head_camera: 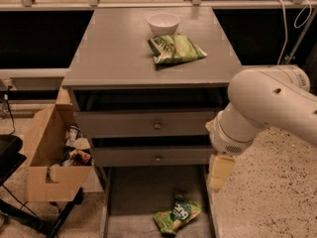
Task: Pick green rice chip bag from bottom drawer and place on counter
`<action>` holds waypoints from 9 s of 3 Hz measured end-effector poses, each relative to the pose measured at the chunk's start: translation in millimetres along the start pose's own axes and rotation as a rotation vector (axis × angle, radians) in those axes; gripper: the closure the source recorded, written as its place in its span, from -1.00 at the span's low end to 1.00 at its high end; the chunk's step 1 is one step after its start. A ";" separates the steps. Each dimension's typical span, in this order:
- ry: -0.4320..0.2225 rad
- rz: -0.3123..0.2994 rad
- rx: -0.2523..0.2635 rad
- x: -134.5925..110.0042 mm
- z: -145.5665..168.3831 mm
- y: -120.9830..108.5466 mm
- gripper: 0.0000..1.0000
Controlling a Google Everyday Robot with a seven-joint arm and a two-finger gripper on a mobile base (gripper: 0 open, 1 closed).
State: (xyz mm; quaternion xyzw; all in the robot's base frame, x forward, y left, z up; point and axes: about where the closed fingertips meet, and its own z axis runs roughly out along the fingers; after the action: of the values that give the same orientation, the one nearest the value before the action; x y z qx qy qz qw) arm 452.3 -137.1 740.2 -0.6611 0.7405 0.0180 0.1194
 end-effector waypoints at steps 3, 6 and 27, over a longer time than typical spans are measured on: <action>-0.005 -0.128 -0.138 -26.7 173.3 20.4 -1.00; -0.058 -0.245 -0.207 -35.4 314.1 23.8 -1.00; -0.272 -0.583 -0.313 9.1 240.4 -21.7 1.00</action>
Offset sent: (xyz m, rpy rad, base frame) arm 0.0101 0.0688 -0.1870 -0.0144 0.1663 0.1452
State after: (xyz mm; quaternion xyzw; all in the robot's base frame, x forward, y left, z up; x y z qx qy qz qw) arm 509.6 -104.3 507.8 -0.8465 0.4862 0.1842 0.1144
